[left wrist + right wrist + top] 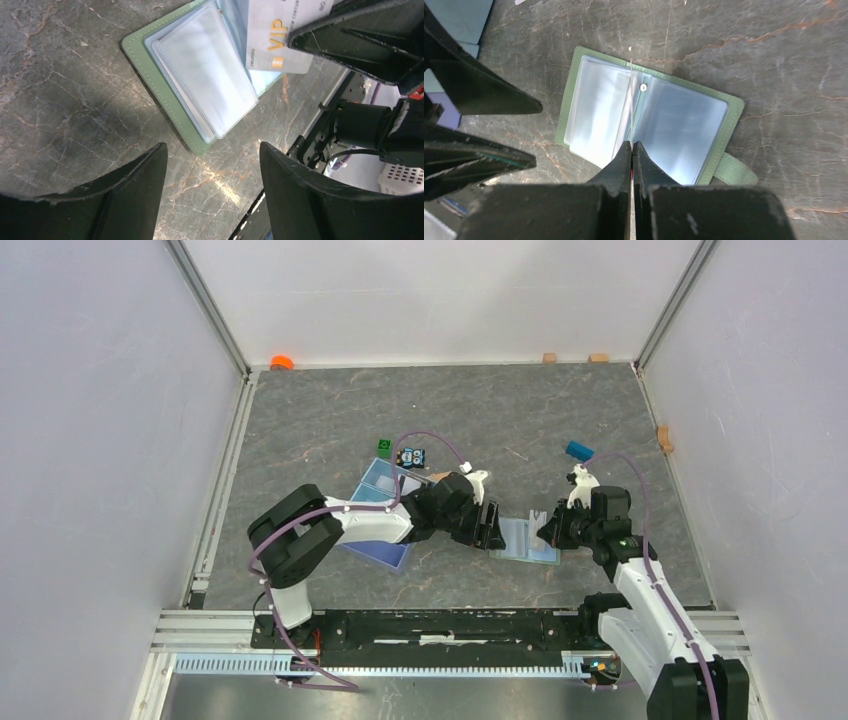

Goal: Put the credit cards into the card holder
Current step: Insert the credit card into the card holder.

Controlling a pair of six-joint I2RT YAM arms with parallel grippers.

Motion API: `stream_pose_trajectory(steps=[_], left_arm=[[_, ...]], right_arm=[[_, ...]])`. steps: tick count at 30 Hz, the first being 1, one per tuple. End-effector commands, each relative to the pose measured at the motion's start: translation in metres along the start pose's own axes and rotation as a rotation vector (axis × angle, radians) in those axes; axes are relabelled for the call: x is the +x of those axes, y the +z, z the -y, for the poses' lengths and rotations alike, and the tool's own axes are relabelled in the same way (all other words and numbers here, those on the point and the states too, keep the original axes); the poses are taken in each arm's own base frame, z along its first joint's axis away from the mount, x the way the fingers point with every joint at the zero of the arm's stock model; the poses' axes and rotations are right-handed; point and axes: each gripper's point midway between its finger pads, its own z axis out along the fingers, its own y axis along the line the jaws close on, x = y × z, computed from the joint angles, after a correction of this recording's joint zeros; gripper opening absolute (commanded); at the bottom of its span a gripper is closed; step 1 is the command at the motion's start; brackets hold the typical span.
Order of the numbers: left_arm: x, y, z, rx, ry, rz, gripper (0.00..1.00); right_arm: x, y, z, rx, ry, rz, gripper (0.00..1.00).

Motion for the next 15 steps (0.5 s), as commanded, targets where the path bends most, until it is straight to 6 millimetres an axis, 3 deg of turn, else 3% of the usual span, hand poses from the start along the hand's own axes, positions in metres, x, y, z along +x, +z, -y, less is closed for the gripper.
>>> stream_pose_trajectory(steps=[1,15], left_arm=[[-0.010,0.009,0.001,-0.027,-0.011,0.025,0.72],[-0.010,0.018,-0.015,-0.104,0.019,0.004,0.64]], right_arm=[[-0.003,0.001,-0.014,-0.126,0.013,0.024,0.00],[0.000,-0.004,-0.007,-0.140,0.081,0.028,0.00]])
